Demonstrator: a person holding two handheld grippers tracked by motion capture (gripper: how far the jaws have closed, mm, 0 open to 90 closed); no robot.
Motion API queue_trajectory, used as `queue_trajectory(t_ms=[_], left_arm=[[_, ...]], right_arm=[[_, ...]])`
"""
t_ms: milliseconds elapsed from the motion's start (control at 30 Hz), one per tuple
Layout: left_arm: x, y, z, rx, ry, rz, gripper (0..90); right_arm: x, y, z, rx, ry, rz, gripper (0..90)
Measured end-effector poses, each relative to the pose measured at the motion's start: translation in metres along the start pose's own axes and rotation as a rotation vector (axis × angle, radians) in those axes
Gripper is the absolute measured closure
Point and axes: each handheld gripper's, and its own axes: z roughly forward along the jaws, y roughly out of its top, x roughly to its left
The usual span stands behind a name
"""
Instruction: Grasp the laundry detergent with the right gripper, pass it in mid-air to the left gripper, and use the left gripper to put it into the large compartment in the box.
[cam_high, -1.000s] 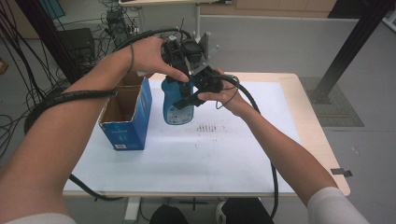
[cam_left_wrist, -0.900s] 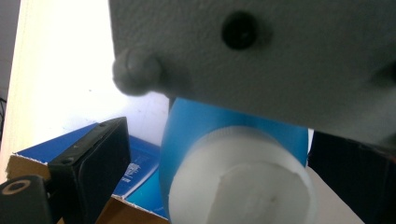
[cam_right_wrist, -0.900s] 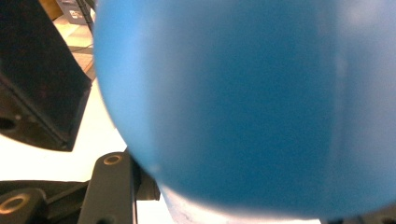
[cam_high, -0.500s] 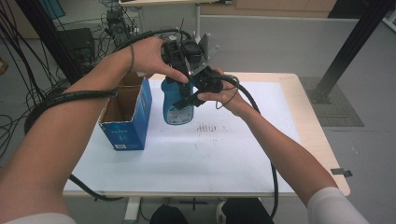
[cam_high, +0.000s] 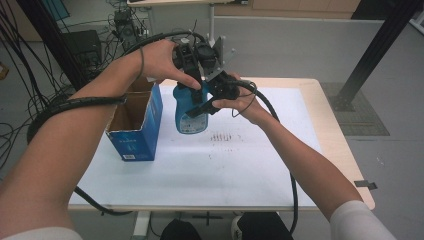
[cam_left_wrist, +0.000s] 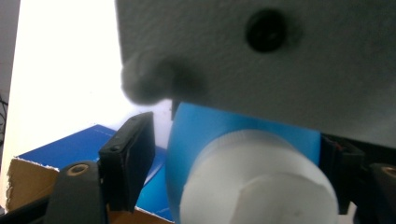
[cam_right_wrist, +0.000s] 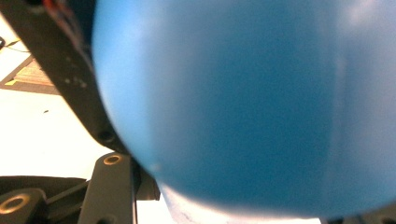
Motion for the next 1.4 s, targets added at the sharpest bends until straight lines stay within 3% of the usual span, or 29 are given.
queue_trajectory(t_ms=[333, 467, 1167, 1400], left_arm=[[-0.0002, -0.0001, 0.0014, 0.008, -0.012, 0.011, 29.9], [-0.0016, 0.0, 0.0015, 0.002, -0.024, 0.013, 36.0], [-0.003, 0.0007, 0.0042, 0.028, -0.02, 0.026, 37.0], [-0.003, -0.0005, 0.0053, 0.016, -0.017, 0.027, 37.1]], right_arm=[[0.0006, 0.0009, 0.0009, -0.002, 0.004, -0.014, 43.2], [0.001, 0.001, 0.0001, -0.004, 0.006, -0.011, 43.2], [0.0024, -0.001, 0.0025, 0.004, -0.007, -0.01, 43.2], [0.0023, -0.002, 0.0032, 0.001, -0.007, -0.01, 43.2]])
